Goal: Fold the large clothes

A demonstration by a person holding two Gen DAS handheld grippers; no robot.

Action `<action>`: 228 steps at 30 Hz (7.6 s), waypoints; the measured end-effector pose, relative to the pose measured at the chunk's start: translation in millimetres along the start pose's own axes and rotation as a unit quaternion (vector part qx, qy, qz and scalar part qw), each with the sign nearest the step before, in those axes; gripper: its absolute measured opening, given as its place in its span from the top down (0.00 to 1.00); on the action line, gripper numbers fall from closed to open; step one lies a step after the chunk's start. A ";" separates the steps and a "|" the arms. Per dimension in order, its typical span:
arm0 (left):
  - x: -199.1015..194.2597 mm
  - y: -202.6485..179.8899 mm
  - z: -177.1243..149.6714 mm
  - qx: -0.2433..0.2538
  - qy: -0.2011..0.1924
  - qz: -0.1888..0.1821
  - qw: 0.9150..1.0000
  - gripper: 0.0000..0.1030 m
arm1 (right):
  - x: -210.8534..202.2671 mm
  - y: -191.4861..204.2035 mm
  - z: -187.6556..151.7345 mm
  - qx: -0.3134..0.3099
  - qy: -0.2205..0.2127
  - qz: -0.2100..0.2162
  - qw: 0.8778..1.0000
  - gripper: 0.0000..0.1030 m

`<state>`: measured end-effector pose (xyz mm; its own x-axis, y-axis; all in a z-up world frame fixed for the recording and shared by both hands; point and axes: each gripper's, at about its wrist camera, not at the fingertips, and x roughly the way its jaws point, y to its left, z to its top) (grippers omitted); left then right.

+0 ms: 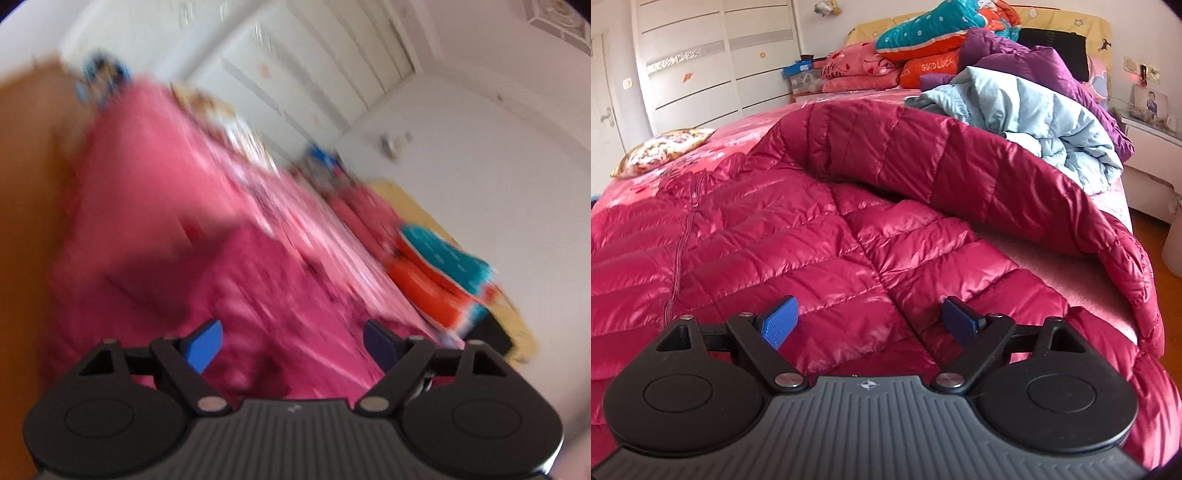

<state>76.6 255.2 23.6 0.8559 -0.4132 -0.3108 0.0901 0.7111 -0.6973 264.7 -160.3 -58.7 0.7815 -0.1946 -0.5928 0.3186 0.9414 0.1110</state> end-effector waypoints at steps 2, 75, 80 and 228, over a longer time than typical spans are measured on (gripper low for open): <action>10.7 3.1 0.2 0.000 0.004 0.020 1.000 0.19 | 3.0 1.8 -0.9 -0.007 0.002 -0.001 1.000 0.00; -33.8 -93.6 -6.0 0.171 -0.066 0.223 0.957 0.20 | 33.9 -15.0 -11.4 -0.003 0.016 0.035 0.999 0.00; -33.5 -161.6 -25.4 0.226 -0.039 0.161 0.960 0.20 | 21.9 -32.4 -2.7 0.021 0.009 0.059 0.998 0.00; 102.9 -18.8 1.4 -0.121 0.078 -0.172 0.974 0.12 | 71.7 74.3 52.0 0.281 0.145 0.384 0.868 0.80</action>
<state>163.6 200.1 5.6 0.7065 -0.6988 -0.1123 0.2194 0.3672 -0.9039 372.4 -118.6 -51.5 0.7376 0.5839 -0.3391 0.0396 0.4639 0.8850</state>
